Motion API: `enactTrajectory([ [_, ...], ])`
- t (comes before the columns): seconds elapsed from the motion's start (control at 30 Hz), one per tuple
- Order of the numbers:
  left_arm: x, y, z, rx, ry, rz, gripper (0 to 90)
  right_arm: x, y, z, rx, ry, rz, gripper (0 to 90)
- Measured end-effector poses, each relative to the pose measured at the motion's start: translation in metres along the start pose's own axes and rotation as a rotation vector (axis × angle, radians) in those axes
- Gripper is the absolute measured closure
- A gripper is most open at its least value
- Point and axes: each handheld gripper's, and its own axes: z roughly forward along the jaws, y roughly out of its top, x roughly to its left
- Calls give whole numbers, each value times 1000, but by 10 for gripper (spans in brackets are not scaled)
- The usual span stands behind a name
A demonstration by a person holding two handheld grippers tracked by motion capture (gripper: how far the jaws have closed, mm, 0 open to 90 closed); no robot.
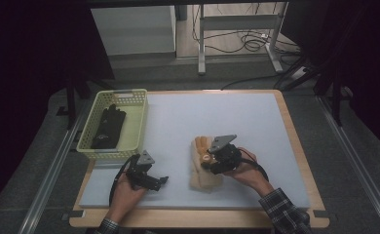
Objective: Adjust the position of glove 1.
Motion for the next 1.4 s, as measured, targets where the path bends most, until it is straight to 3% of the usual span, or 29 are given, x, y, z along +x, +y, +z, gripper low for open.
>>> enactTrajectory([
  [0.03,0,0,0,2,-1,1,0,0,0,0,0,0,0,438],
  [0.07,0,0,0,2,0,3,0,-2,-2,6,10,20,-8,534],
  [0.1,0,0,0,2,-1,2,0,-2,-2,6,10,20,-8,534],
  [0.2,0,0,0,2,0,4,0,-2,-2,4,-17,17,58,612],
  [0.43,0,0,0,0,0,1,0,14,11,-23,-50,-36,184,628],
  [0.57,0,0,0,2,-1,0,0,23,21,-31,-64,-19,282,628],
  [0.63,0,0,0,2,-1,1,0,28,24,-28,-43,-41,270,626],
  [0.73,0,0,0,-1,0,-3,0,31,19,-11,7,-138,231,615],
  [0.9,0,0,0,0,-1,-1,0,28,9,4,40,-144,223,523],
  [1.0,0,0,0,0,0,-1,0,25,7,0,2,-124,246,462],
  [1.03,0,0,0,0,-1,-1,0,23,7,-11,-34,-118,257,441],
  [1.17,0,0,0,0,0,-1,0,17,1,-26,-68,-128,264,445],
  [1.23,0,0,0,1,0,-4,0,15,-8,-33,-71,-137,277,495],
  [1.27,0,0,0,0,0,-2,0,13,-20,-35,-64,-136,291,612],
  [1.33,0,0,0,1,0,-1,0,13,-31,-34,-54,-123,307,720],
  [1.4,0,0,0,2,0,2,0,14,-36,-32,-43,-116,317,763],
])
